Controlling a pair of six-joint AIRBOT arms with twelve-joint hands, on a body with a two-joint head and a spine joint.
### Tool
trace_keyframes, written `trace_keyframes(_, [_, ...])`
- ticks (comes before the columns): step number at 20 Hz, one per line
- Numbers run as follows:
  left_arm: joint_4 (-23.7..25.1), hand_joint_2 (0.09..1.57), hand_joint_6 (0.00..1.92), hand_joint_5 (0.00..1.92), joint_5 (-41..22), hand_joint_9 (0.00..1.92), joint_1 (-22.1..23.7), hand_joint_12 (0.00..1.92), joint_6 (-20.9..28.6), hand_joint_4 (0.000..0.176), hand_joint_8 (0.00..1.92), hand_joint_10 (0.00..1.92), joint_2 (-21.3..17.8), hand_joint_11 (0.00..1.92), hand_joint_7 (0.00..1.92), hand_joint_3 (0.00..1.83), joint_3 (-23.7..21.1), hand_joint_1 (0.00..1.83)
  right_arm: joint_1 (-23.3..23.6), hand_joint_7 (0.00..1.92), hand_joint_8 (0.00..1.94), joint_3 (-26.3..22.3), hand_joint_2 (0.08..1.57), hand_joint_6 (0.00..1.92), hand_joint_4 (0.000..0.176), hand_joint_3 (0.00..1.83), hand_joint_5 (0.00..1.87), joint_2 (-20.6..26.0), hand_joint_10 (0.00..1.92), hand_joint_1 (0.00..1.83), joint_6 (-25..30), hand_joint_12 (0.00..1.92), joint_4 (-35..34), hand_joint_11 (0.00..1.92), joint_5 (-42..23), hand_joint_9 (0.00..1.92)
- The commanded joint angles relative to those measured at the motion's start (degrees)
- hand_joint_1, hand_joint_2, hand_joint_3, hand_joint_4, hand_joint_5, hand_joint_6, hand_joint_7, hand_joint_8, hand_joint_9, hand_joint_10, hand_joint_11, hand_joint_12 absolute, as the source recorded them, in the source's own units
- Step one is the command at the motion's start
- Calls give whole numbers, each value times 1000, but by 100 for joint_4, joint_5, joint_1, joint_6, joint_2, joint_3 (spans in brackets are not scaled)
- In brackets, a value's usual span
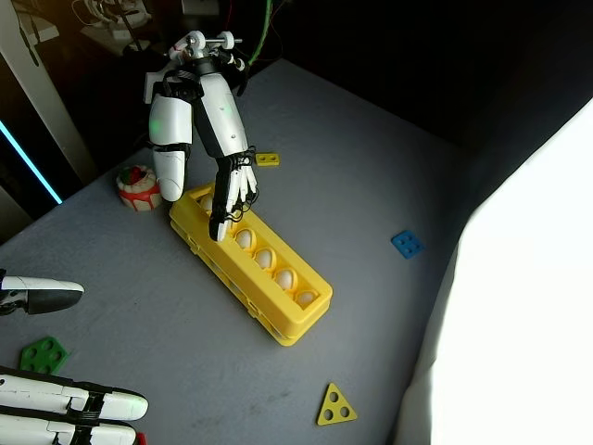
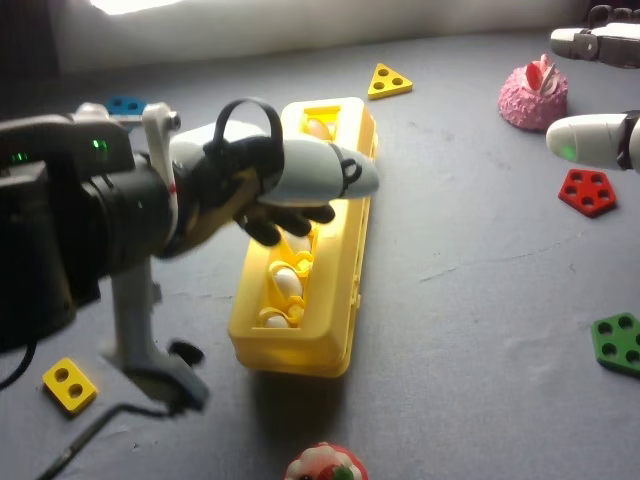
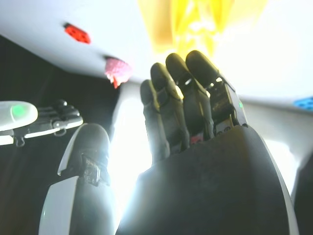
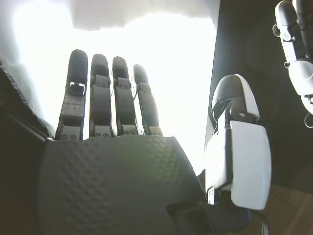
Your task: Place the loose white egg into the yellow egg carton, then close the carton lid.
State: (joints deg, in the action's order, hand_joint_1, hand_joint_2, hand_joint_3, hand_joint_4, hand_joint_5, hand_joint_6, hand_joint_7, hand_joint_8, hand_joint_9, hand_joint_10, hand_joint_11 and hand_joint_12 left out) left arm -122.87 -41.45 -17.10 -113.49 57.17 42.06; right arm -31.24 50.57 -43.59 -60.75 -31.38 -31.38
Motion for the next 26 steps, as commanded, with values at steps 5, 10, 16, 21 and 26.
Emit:
trace_keyframes(5, [334, 1326, 56, 644, 722, 287, 416, 1677, -1723, 0, 447, 1089, -48, 42, 596, 0, 445, 294, 67, 701, 56, -32, 1145, 61, 0, 5, 625, 32, 82, 189, 6, 1180, 193, 0, -701, 611])
trace_keyframes(10, [-84, 1297, 972, 786, 1068, 516, 1133, 1908, -4689, 0, 1518, 1672, -115, 304, 656, 0, 1128, 161, 67, 1000, 1044, -33, 1189, 888, 0, 5, 898, 31, 1401, 233, 6, 1769, 199, 472, -701, 805])
trace_keyframes(16, [-1, 1337, 1918, 1081, 1204, 1259, 1350, 1921, -5821, 0, 1918, 1921, -318, 1267, 1219, 5, 1217, 3, 68, 1343, 1940, -70, 1255, 1917, 66, 0, 1243, 31, 1921, 29, 8, 1921, 352, 1357, -700, 1343])
trace_keyframes(21, [319, 1364, 1921, 1169, 1161, 1350, 1395, 1921, -5818, 0, 1921, 1921, -378, 1371, 1286, 8, 1034, 0, 66, 1342, 1941, -131, 1286, 1921, 176, 8, 1266, 30, 1921, 95, 44, 1921, 513, 1409, -757, 1362])
trace_keyframes(26, [255, 1351, 1921, 1107, 1185, 1297, 1446, 1921, -5816, 0, 1921, 1921, -380, 1330, 1249, 0, 1033, 0, 26, 1332, 1941, -161, 1277, 1921, 176, 0, 1254, 33, 1921, 93, 737, 1921, 1389, 1376, -1048, 1347])
